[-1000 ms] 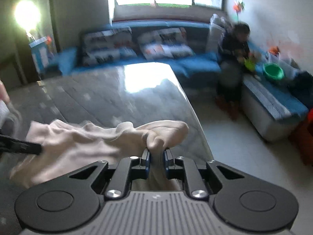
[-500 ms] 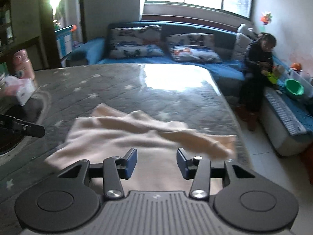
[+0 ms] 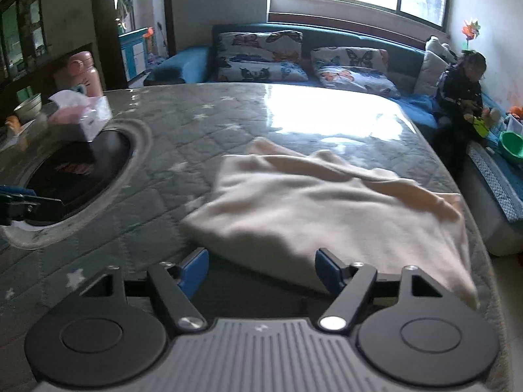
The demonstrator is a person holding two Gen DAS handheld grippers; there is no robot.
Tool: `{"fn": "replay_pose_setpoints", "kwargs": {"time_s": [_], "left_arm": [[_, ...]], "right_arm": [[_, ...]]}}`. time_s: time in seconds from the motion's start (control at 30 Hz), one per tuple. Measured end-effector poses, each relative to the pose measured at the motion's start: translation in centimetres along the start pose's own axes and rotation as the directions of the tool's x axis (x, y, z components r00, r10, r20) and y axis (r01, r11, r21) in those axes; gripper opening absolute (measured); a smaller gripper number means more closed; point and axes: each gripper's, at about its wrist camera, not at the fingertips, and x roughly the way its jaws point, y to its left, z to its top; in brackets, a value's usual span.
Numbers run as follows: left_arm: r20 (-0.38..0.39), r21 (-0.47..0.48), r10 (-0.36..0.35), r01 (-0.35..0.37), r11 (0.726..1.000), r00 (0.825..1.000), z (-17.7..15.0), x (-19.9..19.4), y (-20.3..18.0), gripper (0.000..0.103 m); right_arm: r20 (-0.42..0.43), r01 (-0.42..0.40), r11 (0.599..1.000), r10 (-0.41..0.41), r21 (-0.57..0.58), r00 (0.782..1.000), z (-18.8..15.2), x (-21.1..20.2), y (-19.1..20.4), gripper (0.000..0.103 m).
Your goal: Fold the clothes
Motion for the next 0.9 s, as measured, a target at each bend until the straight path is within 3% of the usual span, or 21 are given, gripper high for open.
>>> {"fn": "replay_pose_setpoints", "kwargs": {"time_s": [0.1, 0.37, 0.9], "left_arm": [[-0.009, -0.033, 0.035, -0.035, 0.999, 0.999, -0.5, -0.3, 2.3, 0.103], [-0.047, -0.102, 0.052, -0.057, 0.993, 0.998, -1.6, 0.2, 6.0, 0.103], [-0.013, -0.057, 0.111, -0.112, 0.992, 0.994, -2.3, -0.3, 8.5, 0.103]], "right_arm": [[0.009, -0.016, 1.000, 0.016, -0.001, 1.000, -0.2, -0.3, 1.5, 0.084], [-0.001, -0.013, 1.000, 0.013, 0.011, 1.000, -1.7, -0.2, 4.2, 0.089], [0.009, 0.105, 0.989, -0.107, 0.107, 0.994, -4.1, -1.4, 1.3, 0.098]]}}
